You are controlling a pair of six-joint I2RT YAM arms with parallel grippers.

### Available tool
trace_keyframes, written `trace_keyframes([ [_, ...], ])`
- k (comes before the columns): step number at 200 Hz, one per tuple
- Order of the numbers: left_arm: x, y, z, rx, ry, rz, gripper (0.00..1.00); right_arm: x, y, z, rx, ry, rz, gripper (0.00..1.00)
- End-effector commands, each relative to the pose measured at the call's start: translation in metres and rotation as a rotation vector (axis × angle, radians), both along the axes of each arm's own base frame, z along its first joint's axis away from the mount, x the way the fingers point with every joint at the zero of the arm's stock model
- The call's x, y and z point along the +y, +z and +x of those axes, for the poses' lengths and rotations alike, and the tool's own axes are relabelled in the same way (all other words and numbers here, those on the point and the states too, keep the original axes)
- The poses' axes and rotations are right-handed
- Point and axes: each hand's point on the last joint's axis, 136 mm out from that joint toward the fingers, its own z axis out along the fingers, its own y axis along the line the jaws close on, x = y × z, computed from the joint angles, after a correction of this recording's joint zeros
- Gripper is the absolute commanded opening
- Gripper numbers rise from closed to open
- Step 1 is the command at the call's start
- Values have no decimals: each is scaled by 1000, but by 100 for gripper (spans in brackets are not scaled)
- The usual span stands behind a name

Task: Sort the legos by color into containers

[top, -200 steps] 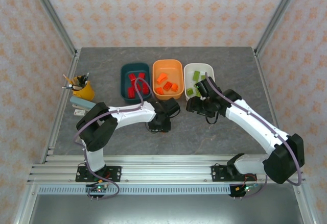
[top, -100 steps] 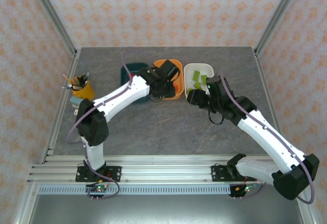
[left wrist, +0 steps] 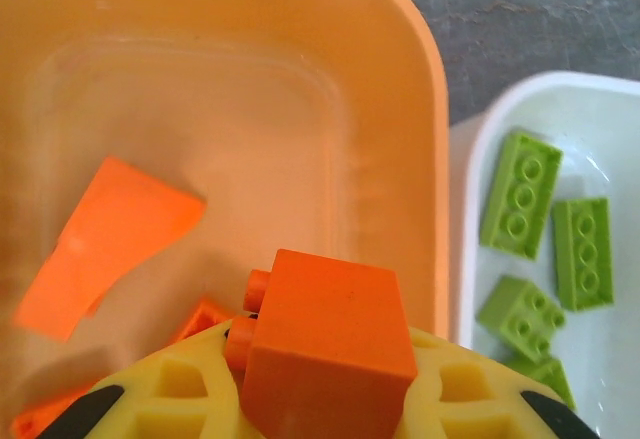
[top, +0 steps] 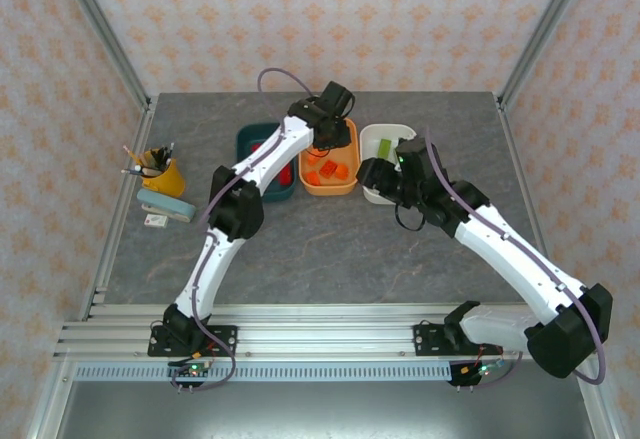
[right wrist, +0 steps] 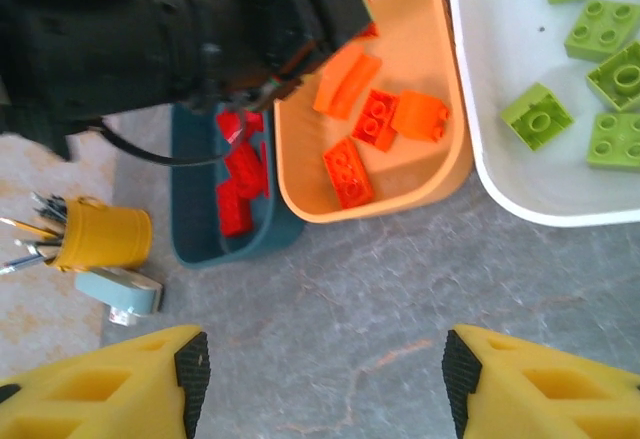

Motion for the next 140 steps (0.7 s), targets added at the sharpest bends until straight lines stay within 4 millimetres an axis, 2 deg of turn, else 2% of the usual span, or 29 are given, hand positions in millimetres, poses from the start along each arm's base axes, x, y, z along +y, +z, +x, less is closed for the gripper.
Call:
trace_keyframes([
  [1, -5, 3, 17, -34, -9, -47, 25, 1, 11, 12, -60, -60, 63, 67],
  [23, -9, -15, 21, 0, -3, -90, 29, 1, 11, 14, -68, -71, 71, 69],
  [39, -11, -15, 20, 6, -7, -96, 39, 1, 9, 15, -63, -72, 62, 70],
  [52, -8, -7, 20, 0, -5, -96, 46, 1, 9, 16, -62, -69, 55, 70],
  [71, -4, 17, 18, -29, -2, -99, 54, -1, 11, 18, -67, -70, 43, 71],
  [100, 7, 70, 6, -84, 6, -103, 64, -11, 18, 20, -85, -75, 1, 72],
  [119, 19, 100, -11, -99, 12, -88, 68, -24, 27, 20, -105, -87, -49, 72],
  [140, 39, 126, -40, -125, 22, -78, 77, -47, 36, 15, -128, -123, -123, 79],
])
